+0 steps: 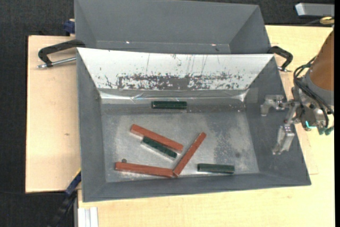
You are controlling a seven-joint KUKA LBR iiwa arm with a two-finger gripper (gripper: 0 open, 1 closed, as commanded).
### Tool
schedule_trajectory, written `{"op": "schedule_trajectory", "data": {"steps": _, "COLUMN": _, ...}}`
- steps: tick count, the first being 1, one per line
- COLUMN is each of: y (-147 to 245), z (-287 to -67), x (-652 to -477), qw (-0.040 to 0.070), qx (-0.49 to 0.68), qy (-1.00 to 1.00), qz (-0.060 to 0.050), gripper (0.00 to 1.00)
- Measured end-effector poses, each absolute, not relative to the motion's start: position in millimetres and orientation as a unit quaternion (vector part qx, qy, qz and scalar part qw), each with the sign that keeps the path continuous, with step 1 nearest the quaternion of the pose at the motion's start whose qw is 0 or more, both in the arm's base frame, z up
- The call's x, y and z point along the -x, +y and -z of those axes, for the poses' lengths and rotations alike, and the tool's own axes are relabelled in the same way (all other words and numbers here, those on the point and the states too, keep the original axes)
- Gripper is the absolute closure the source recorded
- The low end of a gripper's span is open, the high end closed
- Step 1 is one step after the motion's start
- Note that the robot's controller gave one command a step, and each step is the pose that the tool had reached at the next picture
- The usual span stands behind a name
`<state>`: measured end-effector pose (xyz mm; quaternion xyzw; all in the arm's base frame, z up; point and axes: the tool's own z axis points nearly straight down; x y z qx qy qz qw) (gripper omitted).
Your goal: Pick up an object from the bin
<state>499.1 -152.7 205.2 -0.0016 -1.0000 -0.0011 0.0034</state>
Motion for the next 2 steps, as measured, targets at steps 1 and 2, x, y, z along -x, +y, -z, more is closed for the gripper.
{"op": "schedule_trajectory", "data": {"steps": 1, "y": -151.8, "z": -209.7, "x": -501.1, "qw": -0.001, "qx": 0.000, "qy": -1.000, "qz": 0.000, "gripper": 0.00}}
{"op": "schedule_trajectory", "data": {"steps": 2, "y": -96.2, "z": -127.5, "x": -507.8, "qw": -0.003, "qx": -0.031, "qy": -1.000, "qz": 0.000, "gripper": 0.00}}
